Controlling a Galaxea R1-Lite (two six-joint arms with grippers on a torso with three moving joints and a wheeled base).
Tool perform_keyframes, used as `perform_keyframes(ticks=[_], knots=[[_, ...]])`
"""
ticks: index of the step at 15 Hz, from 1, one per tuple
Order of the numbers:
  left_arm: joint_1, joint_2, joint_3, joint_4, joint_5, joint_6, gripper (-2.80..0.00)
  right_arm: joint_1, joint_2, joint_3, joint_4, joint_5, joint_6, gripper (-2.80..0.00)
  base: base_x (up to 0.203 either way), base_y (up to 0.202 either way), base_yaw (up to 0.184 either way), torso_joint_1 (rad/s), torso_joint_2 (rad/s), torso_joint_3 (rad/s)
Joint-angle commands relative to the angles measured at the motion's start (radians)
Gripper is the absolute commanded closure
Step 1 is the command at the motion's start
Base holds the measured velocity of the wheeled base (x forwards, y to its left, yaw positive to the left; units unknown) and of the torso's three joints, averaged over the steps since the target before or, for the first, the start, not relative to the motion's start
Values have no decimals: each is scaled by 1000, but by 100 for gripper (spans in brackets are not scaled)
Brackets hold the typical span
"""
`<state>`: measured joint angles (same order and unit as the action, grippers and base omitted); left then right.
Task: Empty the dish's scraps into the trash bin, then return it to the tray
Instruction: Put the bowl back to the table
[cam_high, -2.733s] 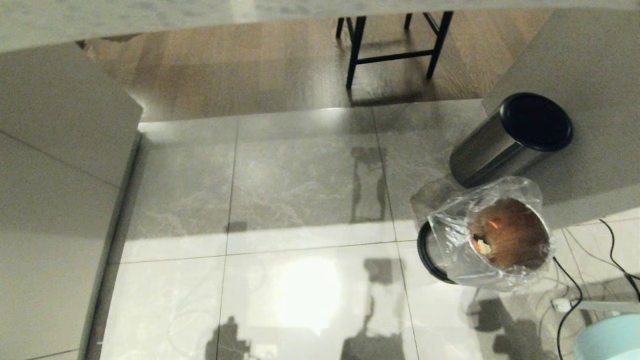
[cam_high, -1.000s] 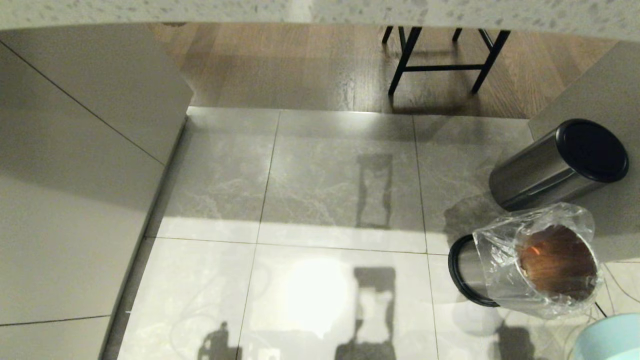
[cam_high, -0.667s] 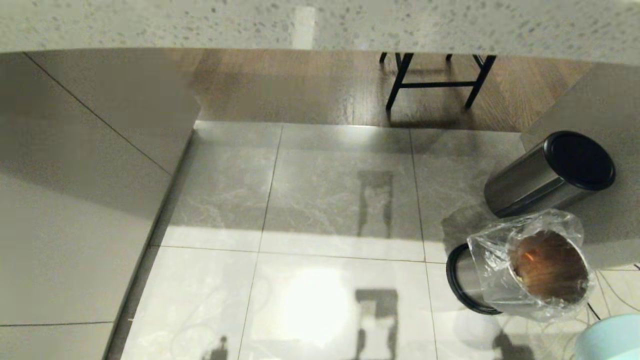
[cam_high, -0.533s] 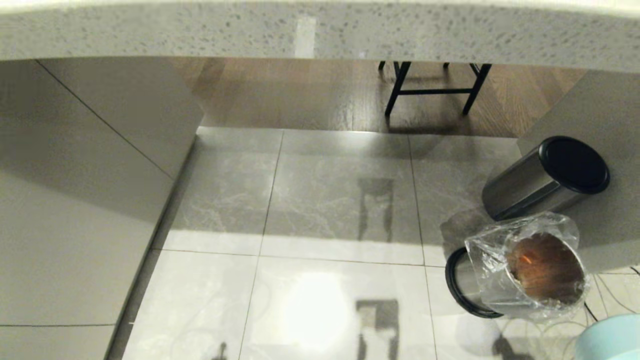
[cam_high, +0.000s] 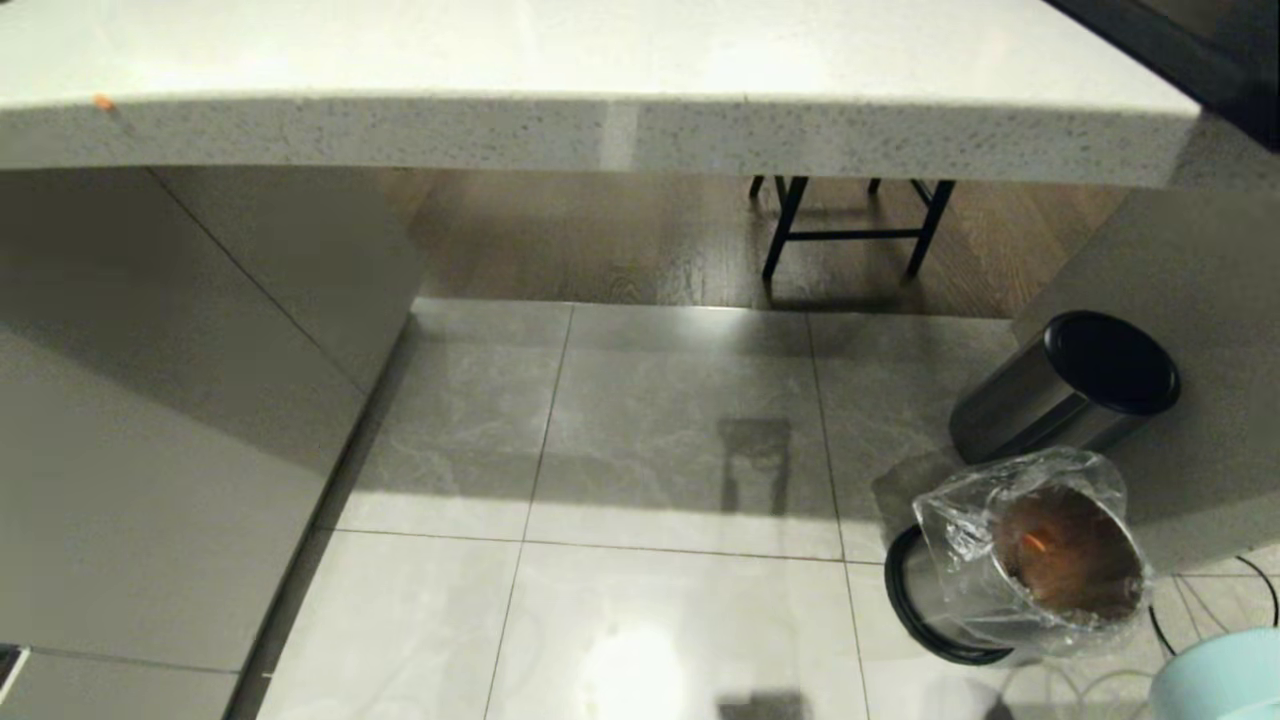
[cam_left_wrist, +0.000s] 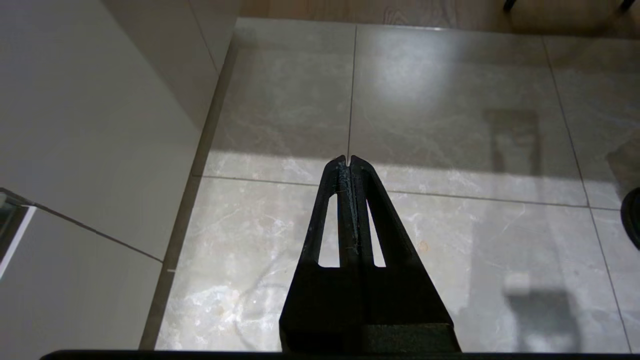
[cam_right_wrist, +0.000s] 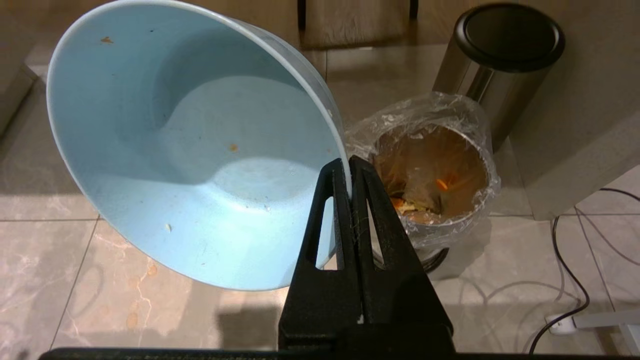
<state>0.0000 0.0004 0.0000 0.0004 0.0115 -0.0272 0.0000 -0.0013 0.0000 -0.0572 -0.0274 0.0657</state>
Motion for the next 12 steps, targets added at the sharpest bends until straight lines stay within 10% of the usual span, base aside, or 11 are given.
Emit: perform_keyframes(ticks=[1,12], knots=[[0,1,0,0,1,0,0,0,1,0,-1,0,0,0,0,0,0,7,-2,203],[0,1,0,-2,1,-2,0,0,1,0,-1,0,0,0,0,0,0,2,3,200]])
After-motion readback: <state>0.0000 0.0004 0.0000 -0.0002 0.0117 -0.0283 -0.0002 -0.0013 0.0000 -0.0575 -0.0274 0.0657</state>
